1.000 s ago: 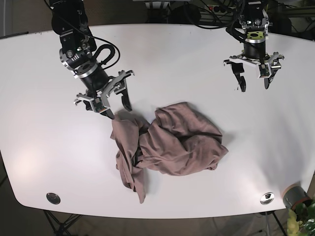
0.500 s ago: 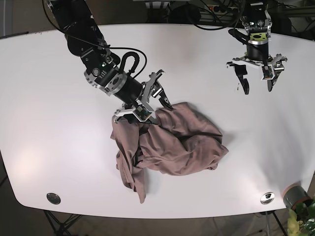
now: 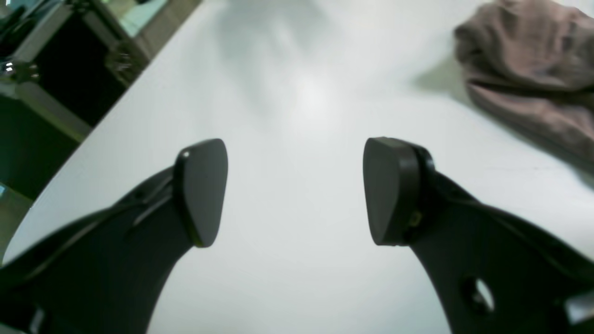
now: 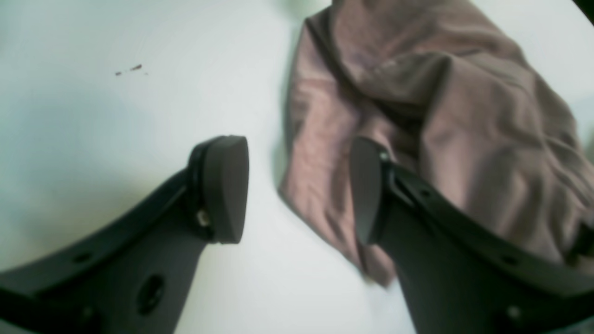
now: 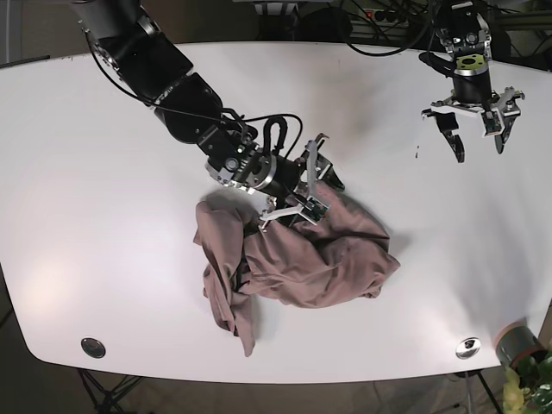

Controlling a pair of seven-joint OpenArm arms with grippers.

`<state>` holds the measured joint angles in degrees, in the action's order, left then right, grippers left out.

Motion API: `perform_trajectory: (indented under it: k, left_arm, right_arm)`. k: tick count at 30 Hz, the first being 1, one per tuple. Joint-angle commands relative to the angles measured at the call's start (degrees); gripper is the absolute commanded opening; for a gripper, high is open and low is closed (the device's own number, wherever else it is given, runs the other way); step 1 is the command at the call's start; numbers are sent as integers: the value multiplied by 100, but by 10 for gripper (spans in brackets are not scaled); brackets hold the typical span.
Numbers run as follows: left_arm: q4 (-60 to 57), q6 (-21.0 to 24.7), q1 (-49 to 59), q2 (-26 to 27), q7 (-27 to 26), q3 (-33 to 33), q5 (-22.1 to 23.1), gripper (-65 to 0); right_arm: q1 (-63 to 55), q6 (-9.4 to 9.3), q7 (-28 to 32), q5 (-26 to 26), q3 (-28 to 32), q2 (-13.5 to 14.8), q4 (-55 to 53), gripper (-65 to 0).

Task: Fold the T-shirt properly
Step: 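Lower the right gripper onto the crumpled pink T-shirt and grasp it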

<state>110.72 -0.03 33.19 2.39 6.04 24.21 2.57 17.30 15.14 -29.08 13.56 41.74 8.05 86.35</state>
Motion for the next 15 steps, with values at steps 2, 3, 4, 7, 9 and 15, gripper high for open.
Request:
perform_trajectory:
  k: [2, 3, 4, 7, 9, 15]
  left_arm:
    - [89, -1, 17, 29, -160, 28, 3, -226]
    - [89, -1, 17, 29, -160, 28, 3, -226]
    - [89, -1, 17, 29, -160, 28, 3, -226]
    - [89, -1, 17, 20, -160, 28, 3, -226]
    - [89, -1, 17, 20, -160, 19, 3, -226]
    - [80, -1, 17, 11, -160, 1, 3, -226]
  right_arm:
    - [367, 29, 161, 55, -11, -423, -674, -296]
    - [437, 29, 161, 55, -11, -511, -876, -273]
    - [507, 29, 170, 55, -11, -616, -1079, -238]
    - [666, 29, 381, 46, -11, -854, -1615, -168]
    - [745, 29, 574, 46, -11, -950, -1879, -165]
    - [1017, 29, 987, 46, -11, -1197, -2802, -170]
